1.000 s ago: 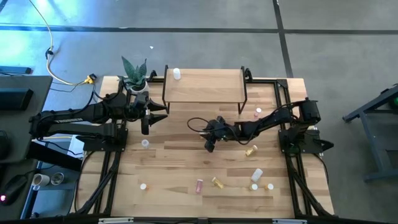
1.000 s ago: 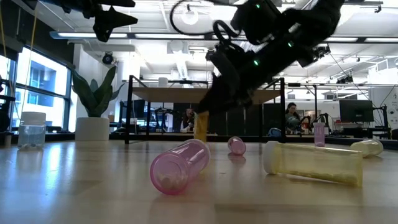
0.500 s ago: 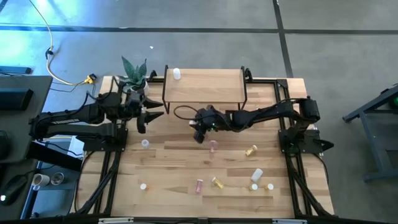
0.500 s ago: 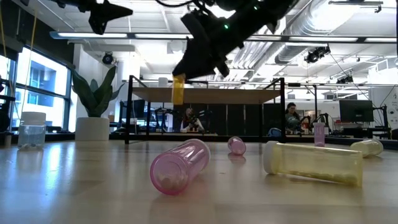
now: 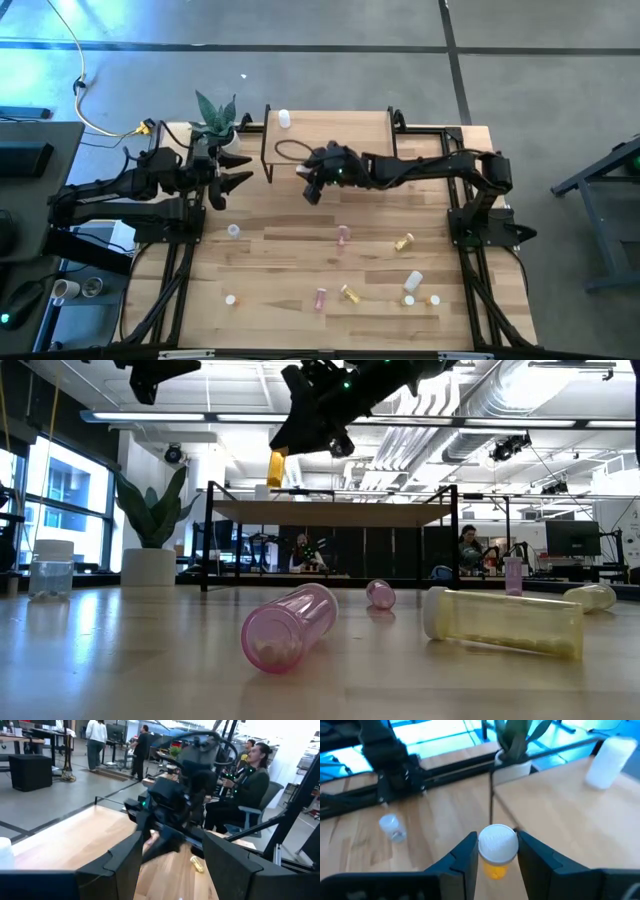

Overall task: Pick and place medicine bottles onto shelf by color
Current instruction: Put the top center orange pill bottle on the shelf

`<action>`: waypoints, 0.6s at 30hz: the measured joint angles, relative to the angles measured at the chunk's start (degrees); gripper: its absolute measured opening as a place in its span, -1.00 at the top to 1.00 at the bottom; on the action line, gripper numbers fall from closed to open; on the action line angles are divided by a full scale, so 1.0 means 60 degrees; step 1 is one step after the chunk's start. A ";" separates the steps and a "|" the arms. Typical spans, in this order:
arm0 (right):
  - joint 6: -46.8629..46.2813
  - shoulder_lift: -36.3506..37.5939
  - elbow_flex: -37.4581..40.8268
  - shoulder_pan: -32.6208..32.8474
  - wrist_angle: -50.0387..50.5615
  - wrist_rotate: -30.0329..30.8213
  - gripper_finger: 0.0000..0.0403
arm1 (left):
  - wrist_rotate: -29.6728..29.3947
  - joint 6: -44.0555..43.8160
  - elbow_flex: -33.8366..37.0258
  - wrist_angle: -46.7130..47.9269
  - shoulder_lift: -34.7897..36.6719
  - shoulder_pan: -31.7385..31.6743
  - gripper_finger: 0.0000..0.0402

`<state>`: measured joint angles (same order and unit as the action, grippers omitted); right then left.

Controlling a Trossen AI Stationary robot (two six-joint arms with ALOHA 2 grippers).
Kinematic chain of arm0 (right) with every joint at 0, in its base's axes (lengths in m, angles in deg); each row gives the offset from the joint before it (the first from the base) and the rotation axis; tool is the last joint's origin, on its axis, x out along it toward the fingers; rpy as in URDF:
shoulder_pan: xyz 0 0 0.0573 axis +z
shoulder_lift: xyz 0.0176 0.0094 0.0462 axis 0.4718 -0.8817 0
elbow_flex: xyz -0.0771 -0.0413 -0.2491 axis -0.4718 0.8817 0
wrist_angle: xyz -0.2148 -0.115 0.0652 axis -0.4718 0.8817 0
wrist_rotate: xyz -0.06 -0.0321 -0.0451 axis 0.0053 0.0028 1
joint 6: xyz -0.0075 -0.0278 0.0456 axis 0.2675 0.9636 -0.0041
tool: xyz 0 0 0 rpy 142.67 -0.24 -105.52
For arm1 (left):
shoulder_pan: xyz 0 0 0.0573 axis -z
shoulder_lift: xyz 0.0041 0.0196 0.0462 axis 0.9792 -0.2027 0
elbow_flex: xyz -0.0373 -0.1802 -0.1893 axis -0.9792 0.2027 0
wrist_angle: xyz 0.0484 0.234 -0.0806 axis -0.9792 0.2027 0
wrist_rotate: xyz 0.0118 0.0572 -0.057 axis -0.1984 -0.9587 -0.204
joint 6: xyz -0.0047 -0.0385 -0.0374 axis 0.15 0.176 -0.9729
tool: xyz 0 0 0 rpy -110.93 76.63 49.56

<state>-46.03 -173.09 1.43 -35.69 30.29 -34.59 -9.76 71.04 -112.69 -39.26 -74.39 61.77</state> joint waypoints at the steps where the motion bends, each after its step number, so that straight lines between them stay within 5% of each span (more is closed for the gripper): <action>1: 0.0003 0.0000 -0.0122 -0.0105 0.0048 -0.0055 0.47 | -0.0006 0.0002 0.0000 0.0000 0.0033 0.0000 0.02; 18: 0.1959 0.0000 -0.2491 -0.1876 0.1573 -0.0141 0.47 | -0.1310 0.0148 0.0000 0.0007 0.0088 0.0000 0.02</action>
<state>-34.27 -173.09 -13.51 -46.94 39.73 -35.44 -17.62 71.92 -112.69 -39.21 -73.87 61.77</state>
